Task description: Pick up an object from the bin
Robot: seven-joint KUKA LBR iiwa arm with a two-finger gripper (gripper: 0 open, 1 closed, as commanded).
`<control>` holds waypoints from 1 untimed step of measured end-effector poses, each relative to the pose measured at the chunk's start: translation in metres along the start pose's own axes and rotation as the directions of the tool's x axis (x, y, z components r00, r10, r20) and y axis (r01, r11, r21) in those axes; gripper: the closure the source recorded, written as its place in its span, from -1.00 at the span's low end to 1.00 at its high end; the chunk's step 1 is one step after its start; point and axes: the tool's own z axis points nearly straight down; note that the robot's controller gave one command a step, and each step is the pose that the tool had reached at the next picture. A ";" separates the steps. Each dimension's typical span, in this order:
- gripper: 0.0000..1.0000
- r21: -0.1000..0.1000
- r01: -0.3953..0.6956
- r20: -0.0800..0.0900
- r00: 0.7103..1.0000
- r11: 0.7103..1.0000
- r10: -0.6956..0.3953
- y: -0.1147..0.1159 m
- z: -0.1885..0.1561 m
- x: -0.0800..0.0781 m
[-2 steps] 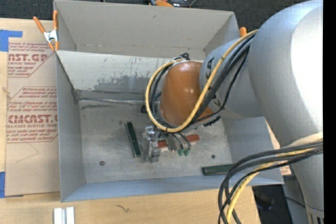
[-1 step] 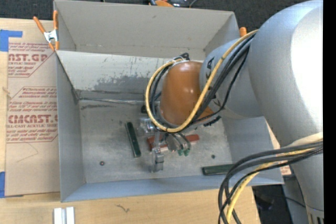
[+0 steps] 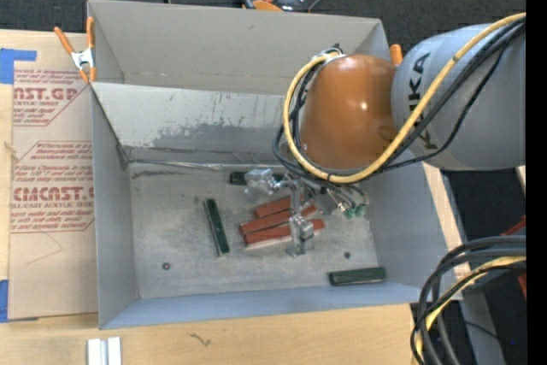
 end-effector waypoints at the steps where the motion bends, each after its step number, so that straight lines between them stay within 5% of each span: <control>1: -1.00 -0.003 -0.121 -0.004 0.993 0.993 0.121 -0.030 0.098 0.019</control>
Offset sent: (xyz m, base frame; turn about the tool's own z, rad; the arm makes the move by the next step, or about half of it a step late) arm -0.0019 -0.0355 -0.0944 0.1195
